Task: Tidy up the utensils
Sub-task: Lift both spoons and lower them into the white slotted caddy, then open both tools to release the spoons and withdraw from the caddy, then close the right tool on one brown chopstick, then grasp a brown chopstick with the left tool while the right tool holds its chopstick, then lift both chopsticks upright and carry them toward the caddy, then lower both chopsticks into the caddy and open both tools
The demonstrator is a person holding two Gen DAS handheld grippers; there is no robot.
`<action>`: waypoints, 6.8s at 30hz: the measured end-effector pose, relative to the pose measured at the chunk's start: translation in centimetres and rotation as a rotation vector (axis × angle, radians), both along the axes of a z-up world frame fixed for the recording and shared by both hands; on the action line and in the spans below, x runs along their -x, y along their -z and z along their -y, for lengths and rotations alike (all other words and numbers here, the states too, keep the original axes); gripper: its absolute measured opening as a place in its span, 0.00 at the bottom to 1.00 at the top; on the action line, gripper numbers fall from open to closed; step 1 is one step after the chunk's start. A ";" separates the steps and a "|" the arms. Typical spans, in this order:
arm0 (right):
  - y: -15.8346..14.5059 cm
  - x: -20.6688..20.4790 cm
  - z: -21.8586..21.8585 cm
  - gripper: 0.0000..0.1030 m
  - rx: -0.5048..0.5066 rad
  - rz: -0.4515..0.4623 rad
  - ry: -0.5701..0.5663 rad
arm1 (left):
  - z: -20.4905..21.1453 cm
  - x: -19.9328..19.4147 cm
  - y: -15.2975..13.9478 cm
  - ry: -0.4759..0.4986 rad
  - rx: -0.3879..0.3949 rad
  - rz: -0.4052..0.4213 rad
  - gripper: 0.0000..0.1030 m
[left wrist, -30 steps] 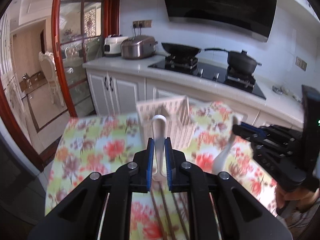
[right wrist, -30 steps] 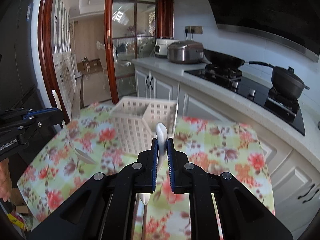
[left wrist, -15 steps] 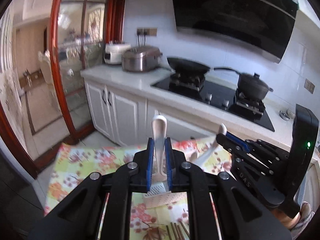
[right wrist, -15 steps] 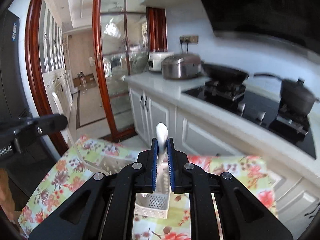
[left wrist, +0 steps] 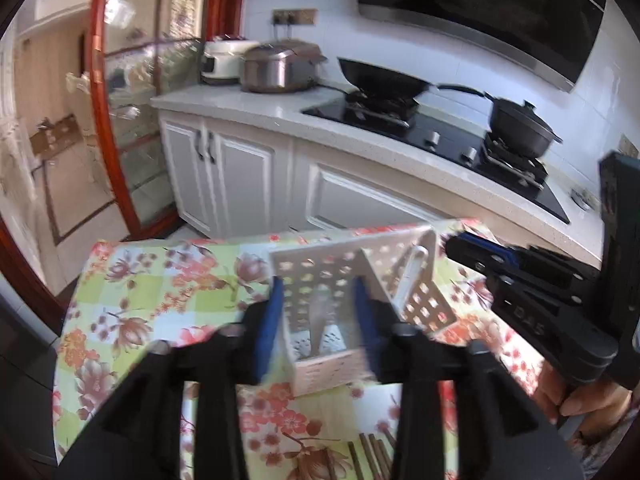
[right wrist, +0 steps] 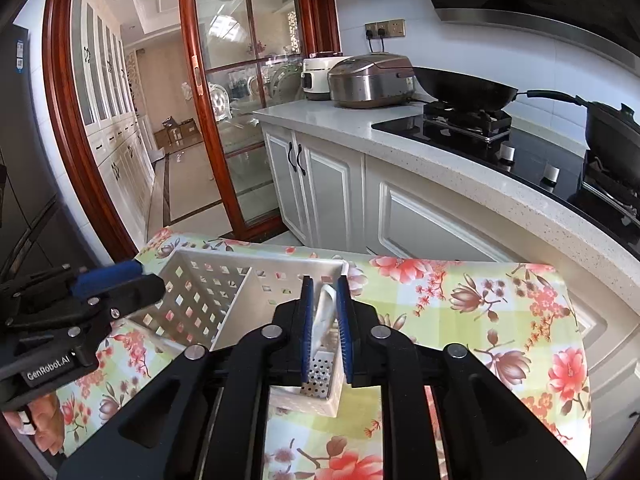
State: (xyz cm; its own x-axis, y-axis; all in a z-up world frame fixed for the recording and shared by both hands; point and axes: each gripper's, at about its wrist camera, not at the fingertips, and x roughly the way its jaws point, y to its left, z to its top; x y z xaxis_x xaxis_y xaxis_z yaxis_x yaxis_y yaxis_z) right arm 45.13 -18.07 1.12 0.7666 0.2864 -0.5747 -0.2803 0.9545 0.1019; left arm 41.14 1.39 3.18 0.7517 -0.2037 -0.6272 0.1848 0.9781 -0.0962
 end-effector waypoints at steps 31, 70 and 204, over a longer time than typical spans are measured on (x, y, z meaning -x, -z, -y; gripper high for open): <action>6.6 20.2 1.7 0.51 0.013 0.011 -0.058 | -2.5 21.3 6.6 -0.097 -0.011 0.063 0.95; 13.8 15.0 -2.3 0.06 0.225 -0.228 -0.078 | -2.3 16.8 13.7 -0.118 -0.038 -0.194 0.69; -15.5 8.4 1.3 0.06 -0.068 0.383 -0.136 | 1.6 10.2 -18.2 0.084 -0.018 0.479 0.05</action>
